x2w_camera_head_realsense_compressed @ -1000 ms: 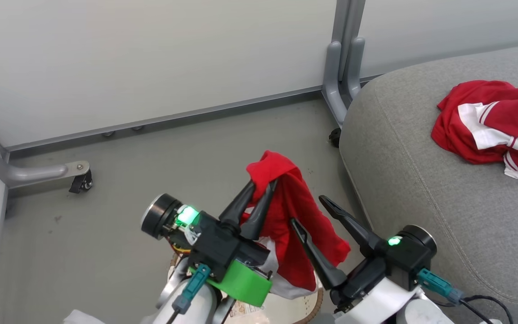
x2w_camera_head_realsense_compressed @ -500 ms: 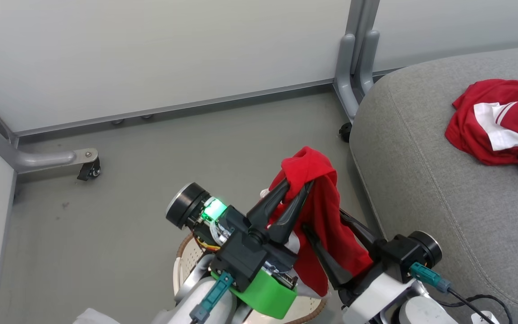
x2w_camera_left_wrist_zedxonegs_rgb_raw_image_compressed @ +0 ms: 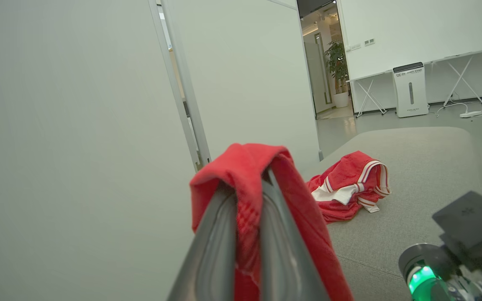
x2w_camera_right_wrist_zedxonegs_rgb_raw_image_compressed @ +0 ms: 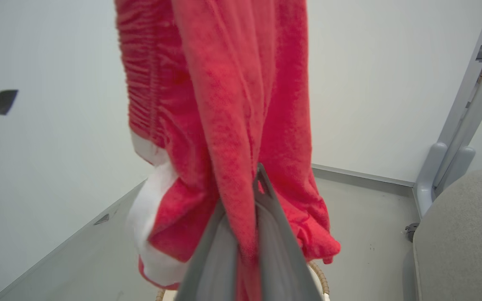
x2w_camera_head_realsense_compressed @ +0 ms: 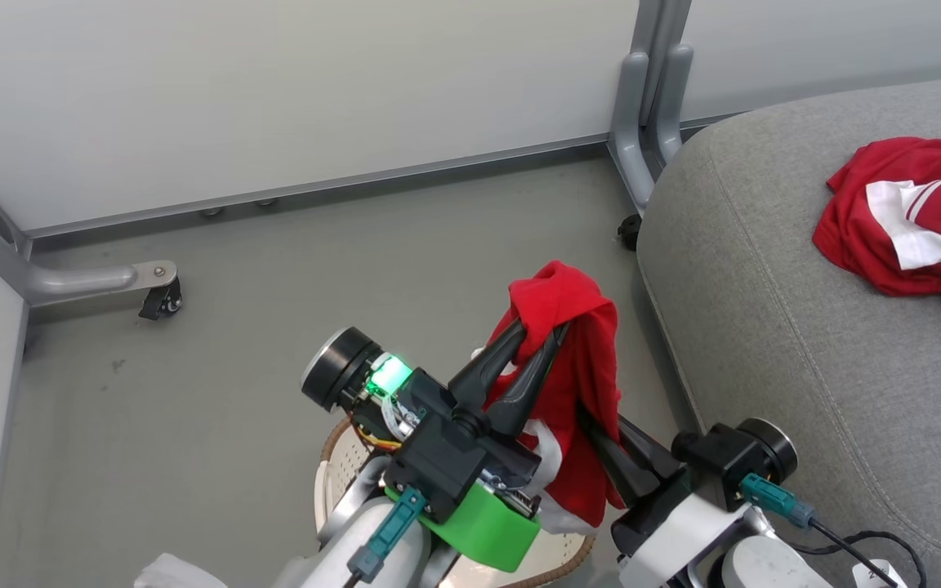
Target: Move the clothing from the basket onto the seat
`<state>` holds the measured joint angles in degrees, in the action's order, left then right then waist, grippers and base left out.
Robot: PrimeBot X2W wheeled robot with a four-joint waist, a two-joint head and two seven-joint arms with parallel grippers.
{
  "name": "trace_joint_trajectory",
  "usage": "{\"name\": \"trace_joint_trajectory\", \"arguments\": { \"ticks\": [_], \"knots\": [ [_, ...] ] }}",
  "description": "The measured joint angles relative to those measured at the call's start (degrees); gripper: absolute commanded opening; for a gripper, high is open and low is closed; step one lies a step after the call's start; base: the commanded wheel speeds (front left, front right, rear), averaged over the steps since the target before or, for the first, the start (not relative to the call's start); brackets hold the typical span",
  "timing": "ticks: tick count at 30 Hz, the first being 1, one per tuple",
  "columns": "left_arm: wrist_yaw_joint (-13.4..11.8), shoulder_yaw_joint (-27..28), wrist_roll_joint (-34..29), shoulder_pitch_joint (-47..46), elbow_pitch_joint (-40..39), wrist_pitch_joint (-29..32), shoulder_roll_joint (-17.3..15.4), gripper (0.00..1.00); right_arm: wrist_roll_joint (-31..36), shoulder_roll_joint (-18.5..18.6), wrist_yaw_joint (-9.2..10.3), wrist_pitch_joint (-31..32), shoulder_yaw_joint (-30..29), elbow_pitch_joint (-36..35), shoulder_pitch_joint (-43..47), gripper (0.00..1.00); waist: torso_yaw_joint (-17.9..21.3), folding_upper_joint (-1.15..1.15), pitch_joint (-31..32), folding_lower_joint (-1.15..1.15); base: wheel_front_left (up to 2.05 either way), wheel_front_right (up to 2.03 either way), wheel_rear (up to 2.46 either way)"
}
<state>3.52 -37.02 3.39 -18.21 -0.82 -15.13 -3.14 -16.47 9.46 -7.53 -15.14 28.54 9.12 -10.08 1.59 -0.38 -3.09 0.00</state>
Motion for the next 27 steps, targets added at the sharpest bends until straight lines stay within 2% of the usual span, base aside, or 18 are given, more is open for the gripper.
{"name": "trace_joint_trajectory", "arguments": {
  "ticks": [7, 8, 9, 10, 27],
  "knots": [
    [-0.62, 0.49, 0.11, 0.0, 0.83, 0.0, -0.11, 0.0, -0.74, 0.41, 0.0, 0.0, 0.16, -0.34, 0.37, 0.0, -0.07, 0.0, 0.04, 0.0, 0.0, 0.0, 0.0],
    [-0.66, 0.43, 0.31, 0.0, 1.02, 0.0, -0.12, 0.13, -0.78, 0.44, 0.0, 0.0, 0.2, -0.34, 0.38, 0.0, -0.06, 0.0, 0.02, 0.0, 0.0, 0.0, 0.0],
    [-0.44, 0.27, 0.98, 0.01, 1.45, 0.0, -0.12, 0.69, -0.87, 0.46, 0.0, 0.0, 0.2, -0.35, 0.38, 0.0, -0.03, 0.0, -0.01, 0.0, 0.0, 0.0, 0.0],
    [-0.22, 0.05, 1.13, 0.01, 1.94, 0.02, -0.18, 1.0, -0.89, 0.49, 0.0, 0.0, 0.19, -0.35, 0.38, 0.0, -0.03, 0.0, -0.05, 0.0, 0.0, 0.0, 0.0],
    [-0.25, -0.33, 2.55, -0.12, 3.68, 0.36, -0.99, 1.0, -1.24, 0.6, 0.0, 0.0, -1.23, -0.26, 1.29, 0.0, -0.18, 0.0, 0.06, 0.0, 0.0, 0.0, 0.0]
  ]
}}
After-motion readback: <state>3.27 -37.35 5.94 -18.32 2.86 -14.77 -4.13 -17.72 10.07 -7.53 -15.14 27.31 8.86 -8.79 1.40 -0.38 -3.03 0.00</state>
